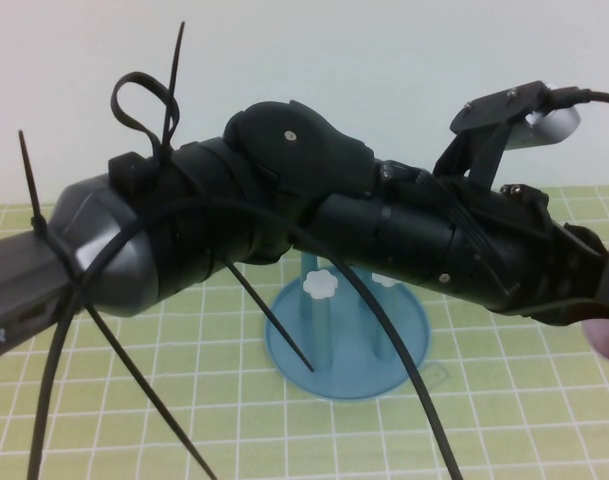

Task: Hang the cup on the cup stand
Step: Adjust the cup with two arms

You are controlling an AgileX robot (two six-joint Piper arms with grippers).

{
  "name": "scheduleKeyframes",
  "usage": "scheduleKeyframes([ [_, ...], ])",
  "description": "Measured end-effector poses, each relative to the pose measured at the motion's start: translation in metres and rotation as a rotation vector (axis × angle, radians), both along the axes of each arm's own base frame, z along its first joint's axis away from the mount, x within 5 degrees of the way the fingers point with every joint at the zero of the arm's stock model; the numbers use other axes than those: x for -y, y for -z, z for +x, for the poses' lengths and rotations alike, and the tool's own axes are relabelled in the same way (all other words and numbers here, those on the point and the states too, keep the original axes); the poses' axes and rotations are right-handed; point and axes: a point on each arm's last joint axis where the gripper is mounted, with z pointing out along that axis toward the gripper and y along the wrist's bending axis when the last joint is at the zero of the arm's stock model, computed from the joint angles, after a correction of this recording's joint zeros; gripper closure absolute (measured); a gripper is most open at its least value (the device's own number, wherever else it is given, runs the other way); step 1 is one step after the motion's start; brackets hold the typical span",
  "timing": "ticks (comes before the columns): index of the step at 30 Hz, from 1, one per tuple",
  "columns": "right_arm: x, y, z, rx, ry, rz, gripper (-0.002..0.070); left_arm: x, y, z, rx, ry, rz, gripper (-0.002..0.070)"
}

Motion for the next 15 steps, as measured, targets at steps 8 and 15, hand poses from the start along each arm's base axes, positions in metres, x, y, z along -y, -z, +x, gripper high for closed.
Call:
scheduleKeyframes([
  [8,-0.001,-0.0009,0.0019,0.009,-0.003,0.012,-0.0014,-0.0006,0.0019,0.0008,0.024,-0.001,0.022,0.0674],
  [15,-0.0021,-0.0017,0.0018,0.021,-0.022,0.014,-0.0011,-0.0006,0.002,0.0042,0.042,-0.034,0.022,0.0674],
])
